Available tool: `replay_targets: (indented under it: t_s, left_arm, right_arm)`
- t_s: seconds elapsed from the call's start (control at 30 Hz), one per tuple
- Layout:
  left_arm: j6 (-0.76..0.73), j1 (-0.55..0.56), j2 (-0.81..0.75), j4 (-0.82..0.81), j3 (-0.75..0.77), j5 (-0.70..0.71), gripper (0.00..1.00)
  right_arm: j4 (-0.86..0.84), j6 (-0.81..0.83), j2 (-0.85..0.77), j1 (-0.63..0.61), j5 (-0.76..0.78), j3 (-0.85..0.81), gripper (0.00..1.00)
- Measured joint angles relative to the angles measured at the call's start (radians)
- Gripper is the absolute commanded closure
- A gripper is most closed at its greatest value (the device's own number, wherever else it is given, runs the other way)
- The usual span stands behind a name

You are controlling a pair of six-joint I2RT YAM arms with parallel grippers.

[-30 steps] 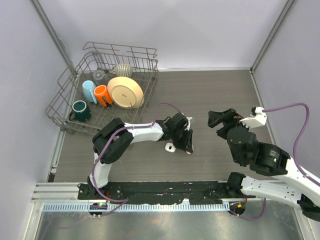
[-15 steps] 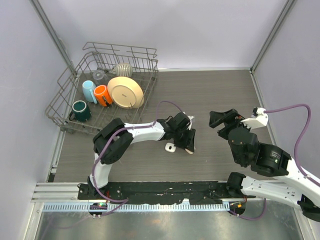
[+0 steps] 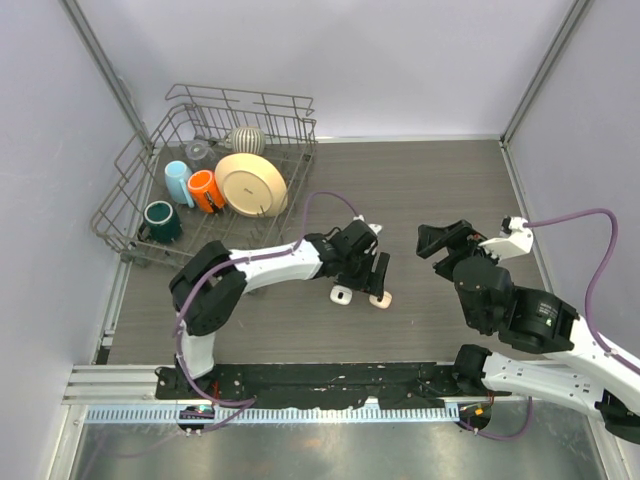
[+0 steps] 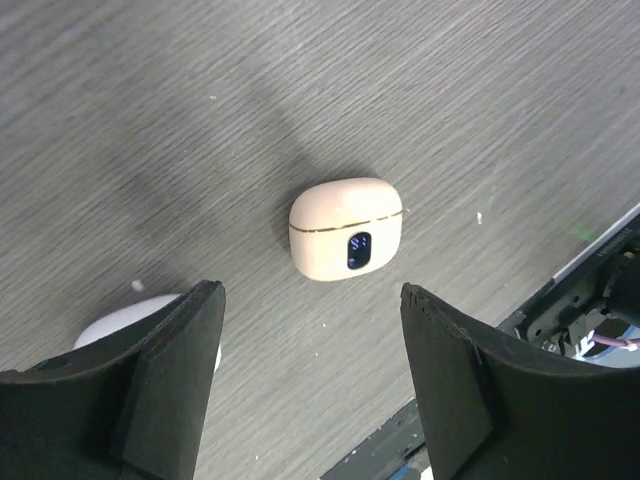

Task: Insert the wireless bluetooth earbuds into the charging case
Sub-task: Place the charging case at the center of the board, then reset both arms

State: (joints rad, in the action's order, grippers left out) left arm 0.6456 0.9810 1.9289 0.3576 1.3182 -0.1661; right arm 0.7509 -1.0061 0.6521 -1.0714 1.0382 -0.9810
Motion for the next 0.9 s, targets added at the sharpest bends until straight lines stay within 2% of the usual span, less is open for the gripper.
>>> replay_targets:
  t_s: [0.3, 0.47, 0.53, 0.77, 0.9]
  left_arm:
    - [-0.049, 0.001, -0.211, 0.031, 0.000, 0.115, 0.19]
    - [-0.082, 0.001, -0.340, 0.036, -0.002, 0.167, 0.10]
    - [-0.090, 0.002, -0.404, 0.023, -0.019, 0.183, 0.00]
    - [-0.109, 0.003, -0.695, -0.084, -0.233, 0.252, 0.00]
    - [-0.116, 0.003, -0.782, -0.099, -0.286, 0.292, 0.00]
  right_arm:
    - [0.003, 0.001, 0.006, 0.000, 0.000, 0.005, 0.15]
    - [0.002, 0.000, 0.013, 0.000, 0.030, 0.025, 0.12]
    - [0.001, 0.005, 0.023, 0.000, 0.051, 0.033, 0.11]
    - [-0.059, 0.128, 0.153, 0.004, 0.094, 0.025, 0.00]
    - [-0.087, 0.233, 0.290, 0.049, 0.051, -0.027, 0.00]
